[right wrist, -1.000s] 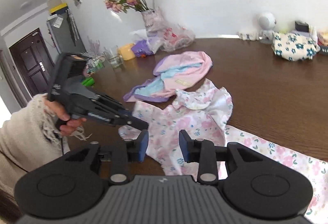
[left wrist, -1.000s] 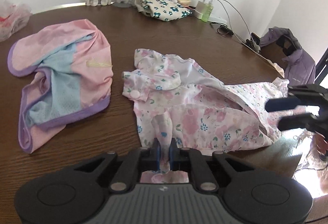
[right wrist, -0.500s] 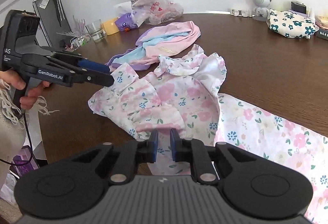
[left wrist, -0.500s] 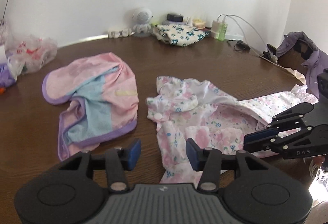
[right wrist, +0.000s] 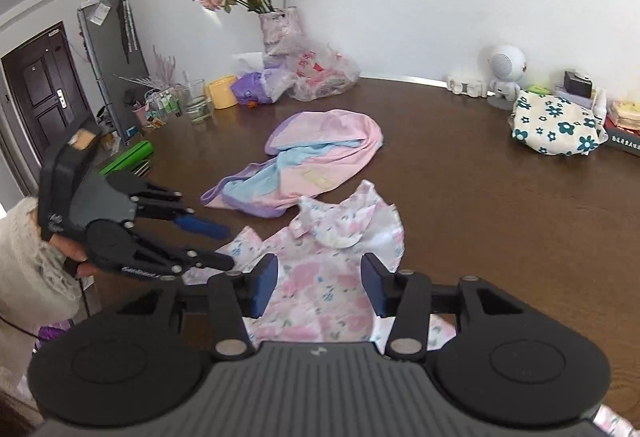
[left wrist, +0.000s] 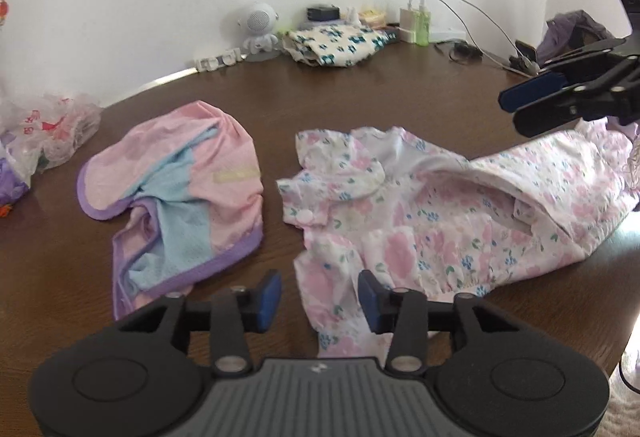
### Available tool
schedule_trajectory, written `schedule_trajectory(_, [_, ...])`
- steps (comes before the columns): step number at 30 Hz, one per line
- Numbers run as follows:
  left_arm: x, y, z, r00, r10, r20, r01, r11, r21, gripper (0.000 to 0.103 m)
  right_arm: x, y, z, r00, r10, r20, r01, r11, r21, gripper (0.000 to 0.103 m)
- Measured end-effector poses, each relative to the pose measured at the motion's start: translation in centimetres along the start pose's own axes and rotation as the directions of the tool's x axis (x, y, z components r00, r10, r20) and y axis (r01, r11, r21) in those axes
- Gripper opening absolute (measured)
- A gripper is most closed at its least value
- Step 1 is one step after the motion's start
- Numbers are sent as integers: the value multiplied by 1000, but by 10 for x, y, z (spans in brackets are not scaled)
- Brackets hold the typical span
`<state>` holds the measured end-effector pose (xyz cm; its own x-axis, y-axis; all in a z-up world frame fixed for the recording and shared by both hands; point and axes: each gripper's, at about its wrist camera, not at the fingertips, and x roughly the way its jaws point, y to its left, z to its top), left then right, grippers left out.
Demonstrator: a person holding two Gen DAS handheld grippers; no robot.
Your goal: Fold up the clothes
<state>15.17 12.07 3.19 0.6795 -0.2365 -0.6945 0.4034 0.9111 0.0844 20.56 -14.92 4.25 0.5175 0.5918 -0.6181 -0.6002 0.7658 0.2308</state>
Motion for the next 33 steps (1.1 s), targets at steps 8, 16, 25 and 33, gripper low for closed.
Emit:
schedule_trajectory(8, [4,-11,-1,996,-93,10,93,996,5,13,120,-78,35,968,164,-188,-90,933,349,65])
schedule_trajectory(16, [26,-8,-18,992,-115,-49,115,993,-1,13,152,-85,33,962,242,-130,-168,893,418,8])
schedule_trajectory(25, [22,-2,-23,990,-139,-30,138,989,-47,15,91,39,21,1000,12,15,-6,937,-349,3])
schedule_trajectory(33, [-27,24,-6,974,-163,155,187,970,-158,21,104,119,-43,995,-87,-45,24,658,-753,6])
